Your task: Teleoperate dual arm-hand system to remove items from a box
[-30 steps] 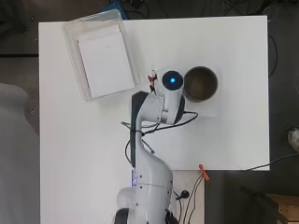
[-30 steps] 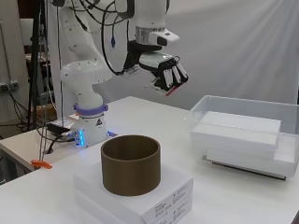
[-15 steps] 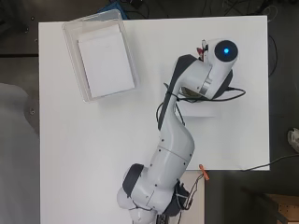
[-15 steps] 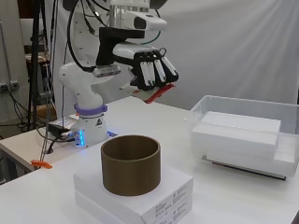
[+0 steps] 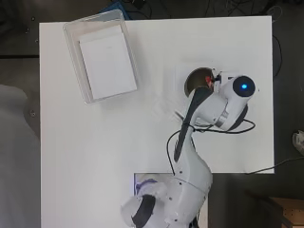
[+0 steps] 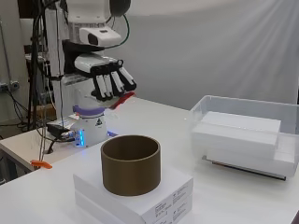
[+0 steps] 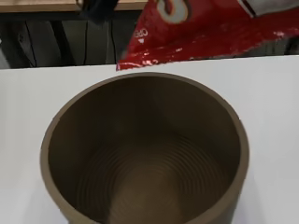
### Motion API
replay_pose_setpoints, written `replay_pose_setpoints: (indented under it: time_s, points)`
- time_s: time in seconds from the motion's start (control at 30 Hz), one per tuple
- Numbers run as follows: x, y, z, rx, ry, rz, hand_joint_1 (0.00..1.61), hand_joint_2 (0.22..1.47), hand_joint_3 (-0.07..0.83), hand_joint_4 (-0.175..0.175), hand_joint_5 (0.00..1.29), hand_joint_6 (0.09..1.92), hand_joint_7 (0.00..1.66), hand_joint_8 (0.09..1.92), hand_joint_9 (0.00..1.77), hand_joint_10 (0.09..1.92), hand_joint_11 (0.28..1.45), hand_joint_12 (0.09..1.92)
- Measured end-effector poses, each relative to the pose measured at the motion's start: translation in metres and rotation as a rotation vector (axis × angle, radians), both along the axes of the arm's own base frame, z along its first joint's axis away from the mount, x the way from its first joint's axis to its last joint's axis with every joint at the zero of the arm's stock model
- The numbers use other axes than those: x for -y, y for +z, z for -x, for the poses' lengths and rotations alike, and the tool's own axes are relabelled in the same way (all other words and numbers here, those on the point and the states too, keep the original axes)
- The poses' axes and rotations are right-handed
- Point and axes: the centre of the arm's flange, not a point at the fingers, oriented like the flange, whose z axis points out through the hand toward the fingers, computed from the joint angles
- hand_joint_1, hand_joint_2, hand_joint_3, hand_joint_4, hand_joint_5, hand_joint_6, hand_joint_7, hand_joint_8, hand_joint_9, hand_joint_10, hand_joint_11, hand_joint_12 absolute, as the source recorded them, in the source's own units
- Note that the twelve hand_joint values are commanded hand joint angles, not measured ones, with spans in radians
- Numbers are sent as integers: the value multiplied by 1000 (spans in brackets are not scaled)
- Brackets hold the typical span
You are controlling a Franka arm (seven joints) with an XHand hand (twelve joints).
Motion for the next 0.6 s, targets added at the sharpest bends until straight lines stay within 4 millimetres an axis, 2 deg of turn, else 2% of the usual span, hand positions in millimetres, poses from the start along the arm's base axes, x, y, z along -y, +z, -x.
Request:
replay_pose_setpoints:
  time_s: [0.1, 0.2, 0.27, 0.33, 0.43, 0.47, 0.5, 0.53, 0.57, 0.6]
  points:
    - [-34, -14, -18, -8, 97, -23, 1088, 1295, 0, 175, 645, 1920, 948, 1920, 1284, 1920, 1123, 1908]
    - [-67, -47, -39, -46, 196, -55, 1061, 1301, 2, 175, 674, 1920, 977, 1920, 1298, 1920, 1129, 1901]
    - [-71, -81, -46, -91, 221, -76, 1024, 1311, 5, 175, 692, 1920, 996, 1920, 1311, 1920, 1135, 1898]
    - [-67, -102, -46, -122, 226, -81, 994, 1318, 5, 175, 704, 1920, 1013, 1920, 1326, 1920, 1143, 1893]
    - [-66, -109, -46, -140, 212, -59, 988, 1313, 1, 175, 695, 1920, 1033, 1920, 1339, 1920, 1147, 1889]
    - [-66, -108, -45, -142, 201, -51, 631, 1105, -32, 103, 441, 1243, 661, 1283, 918, 1336, 915, 1241]
    - [-66, -106, -45, -144, 185, -40, 346, 921, -32, 43, 241, 687, 363, 716, 561, 814, 717, 698]
    - [-66, -105, -45, -152, 163, -25, 176, 803, -21, 6, 122, 350, 185, 367, 352, 466, 598, 361]
    - [-68, -106, -45, -173, 120, 7, 85, 738, -11, -14, 59, 170, 89, 179, 242, 270, 534, 178]
    - [-74, -107, -48, -195, 63, 52, 39, 706, -6, -24, 27, 87, 41, 87, 188, 169, 503, 87]
